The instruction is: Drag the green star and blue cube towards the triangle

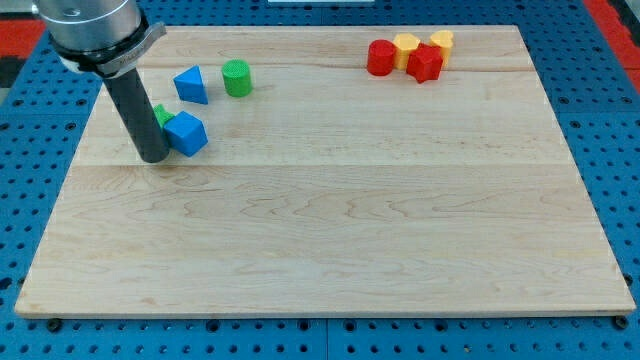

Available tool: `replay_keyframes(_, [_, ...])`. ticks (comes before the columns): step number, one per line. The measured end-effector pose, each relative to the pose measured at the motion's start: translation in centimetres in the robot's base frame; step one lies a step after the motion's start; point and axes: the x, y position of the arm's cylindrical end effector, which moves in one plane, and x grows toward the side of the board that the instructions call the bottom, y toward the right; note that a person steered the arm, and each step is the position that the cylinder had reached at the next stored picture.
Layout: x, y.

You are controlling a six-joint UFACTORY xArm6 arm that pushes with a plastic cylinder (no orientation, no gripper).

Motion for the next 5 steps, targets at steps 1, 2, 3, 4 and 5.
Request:
replay_keyframes(1, [-2.6, -0.1])
replay_keyframes(2, [-4.6, -0.1])
replay_keyframes(3, [-4.2, -4.6])
replay_keyframes(4, [-2.9, -7.3])
replay_keyframes(5, [1.1, -6.5])
